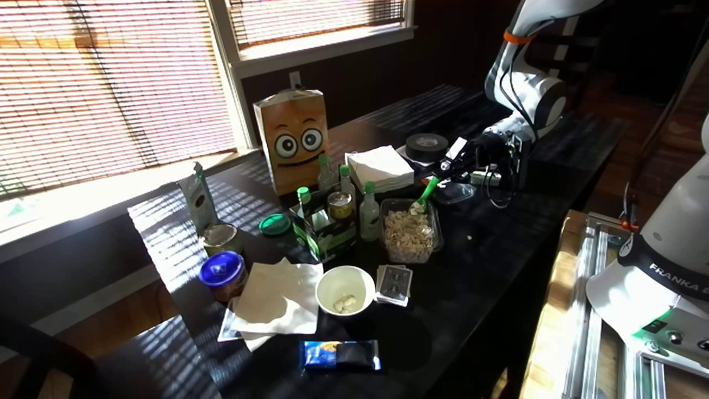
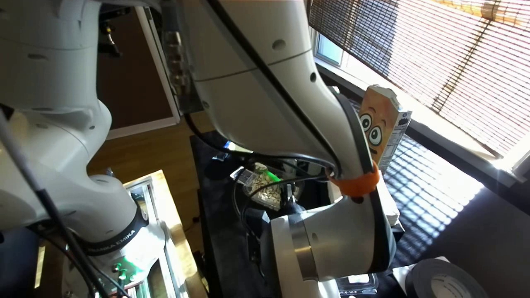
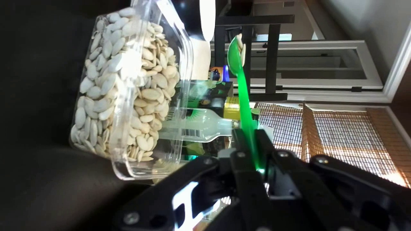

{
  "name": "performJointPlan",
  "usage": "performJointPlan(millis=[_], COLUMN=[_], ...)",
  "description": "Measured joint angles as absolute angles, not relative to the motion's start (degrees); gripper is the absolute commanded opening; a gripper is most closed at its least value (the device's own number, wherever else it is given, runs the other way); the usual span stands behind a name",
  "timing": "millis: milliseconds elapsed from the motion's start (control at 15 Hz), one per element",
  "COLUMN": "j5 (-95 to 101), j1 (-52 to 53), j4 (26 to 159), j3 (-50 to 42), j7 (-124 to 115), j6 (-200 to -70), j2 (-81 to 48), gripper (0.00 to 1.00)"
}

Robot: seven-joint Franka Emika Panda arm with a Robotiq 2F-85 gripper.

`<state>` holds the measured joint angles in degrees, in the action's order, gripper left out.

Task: Use the green spoon to put some of the contents of the clear lunchbox into the white bowl

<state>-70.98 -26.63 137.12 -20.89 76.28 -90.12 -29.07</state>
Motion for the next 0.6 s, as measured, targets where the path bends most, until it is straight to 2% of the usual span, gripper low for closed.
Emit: performJointPlan(millis=[67,133,400,467,600], j5=[-71.09,-71.14,-71.15,-71.15,-71.15], j1=[-26.18,-25.56,-23.46,-23.42,-23.44], j4=[138.02,138.92,141.12,141.24,141.3], j3=[-20.91,-20.91,-20.92,-20.93,-20.98], j7=[76.28,76.27,75.91,75.91,75.92], j6=[-90.22,-90.48,-91.75,-91.83,-91.85], j2=[-27.88,-26.6,-23.18,-23.02,-23.07], gripper=[0.03,0.11,0.11,0.03,0.03])
